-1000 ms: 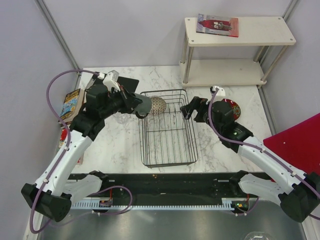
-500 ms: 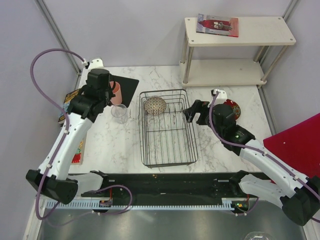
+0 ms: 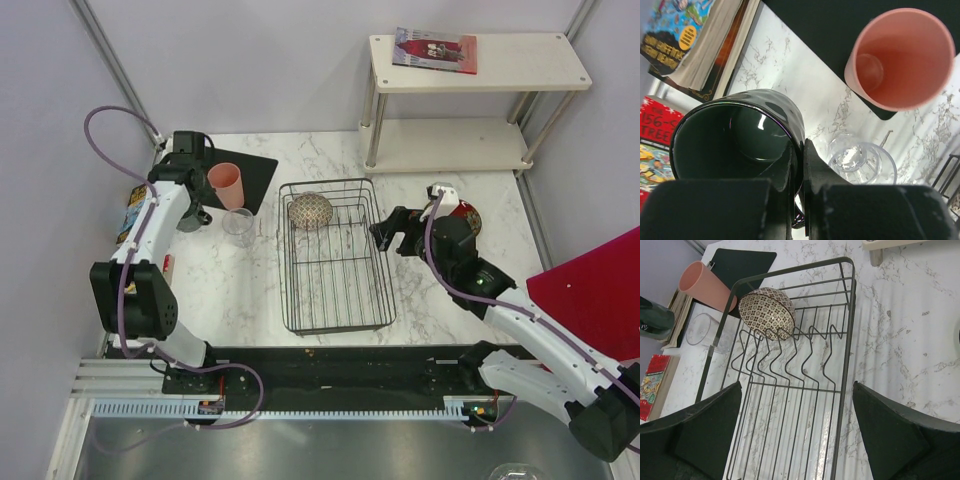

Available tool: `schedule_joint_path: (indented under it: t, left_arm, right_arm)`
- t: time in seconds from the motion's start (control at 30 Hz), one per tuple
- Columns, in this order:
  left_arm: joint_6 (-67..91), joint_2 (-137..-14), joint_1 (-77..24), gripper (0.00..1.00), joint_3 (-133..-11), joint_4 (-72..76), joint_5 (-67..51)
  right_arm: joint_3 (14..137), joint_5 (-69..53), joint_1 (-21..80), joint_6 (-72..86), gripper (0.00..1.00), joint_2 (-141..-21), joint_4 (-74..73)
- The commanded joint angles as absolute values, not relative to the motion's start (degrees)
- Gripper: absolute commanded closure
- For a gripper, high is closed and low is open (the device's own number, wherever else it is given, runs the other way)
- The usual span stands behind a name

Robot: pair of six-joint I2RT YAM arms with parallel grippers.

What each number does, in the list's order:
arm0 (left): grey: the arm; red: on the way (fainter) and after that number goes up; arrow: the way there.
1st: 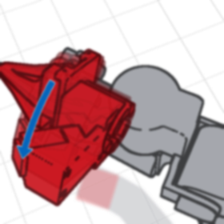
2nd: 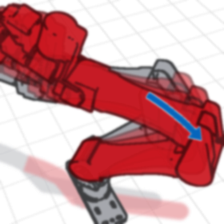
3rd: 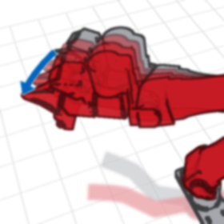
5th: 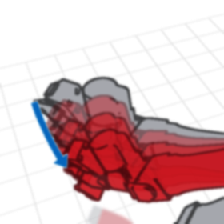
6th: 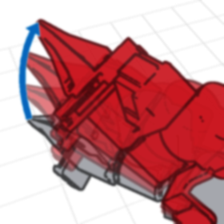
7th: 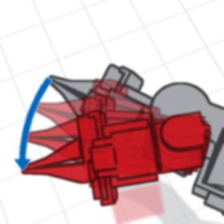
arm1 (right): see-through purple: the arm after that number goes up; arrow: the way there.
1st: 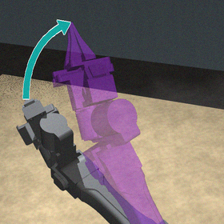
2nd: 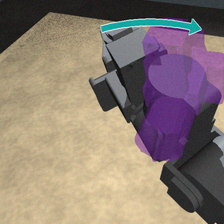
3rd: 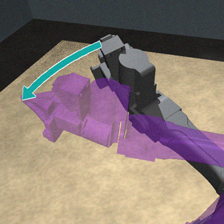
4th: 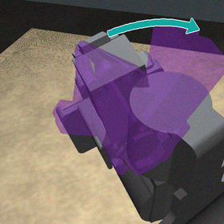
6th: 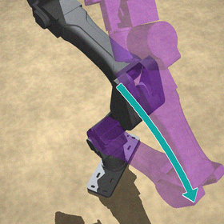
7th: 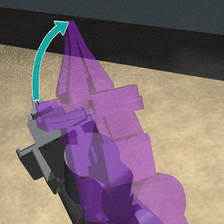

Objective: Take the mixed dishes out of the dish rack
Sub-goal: Place the cup at the center of the board.

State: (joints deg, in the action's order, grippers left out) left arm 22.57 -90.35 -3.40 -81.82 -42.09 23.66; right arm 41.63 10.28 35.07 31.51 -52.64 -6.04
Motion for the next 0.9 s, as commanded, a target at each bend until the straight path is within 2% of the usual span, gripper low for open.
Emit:
schedule_joint_path:
  t: [0.0,0.3,0.57,0.63,0.67,0.73,0.77,0.87]
  left_arm:
    - [27.8,-92.5,-0.6,0.98,-81.2,-36.5,17.6]
    - [28.7,-99.3,-0.3,0.98,-75.8,-29.6,14.4]
    - [28.3,-100.9,-0.3,0.98,-74.9,-28.7,17.0]
    - [28.7,-100.7,-0.1,0.90,-75.1,-29.0,17.8]
    - [28.8,-100.2,-0.1,0.77,-75.1,-29.3,17.8]
    - [29.6,-99.3,-0.1,0.62,-75.1,-29.8,18.2]
    - [29.8,-98.1,-0.1,0.48,-75.1,-29.9,18.5]
    - [30.7,-95.1,-0.1,0.29,-75.1,-31.0,19.9]
  right_arm:
    - [41.0,9.8,35.2,31.7,0.02,-51.6,-3.9]
    - [40.8,9.1,35.2,32.2,0.02,-52.9,-3.8]
    - [41.0,8.9,35.3,32.4,0.02,-54.5,-3.5]
    - [41.0,8.4,35.2,32.5,0.02,-55.1,-3.2]
    - [41.0,8.3,35.2,32.7,0.02,-55.3,-3.2]
    - [41.0,8.0,35.2,32.7,0.02,-55.5,-3.1]
    - [41.0,8.0,35.2,32.7,0.02,-55.7,-3.2]
    - [41.1,7.9,35.2,32.3,0.02,-55.6,-3.2]
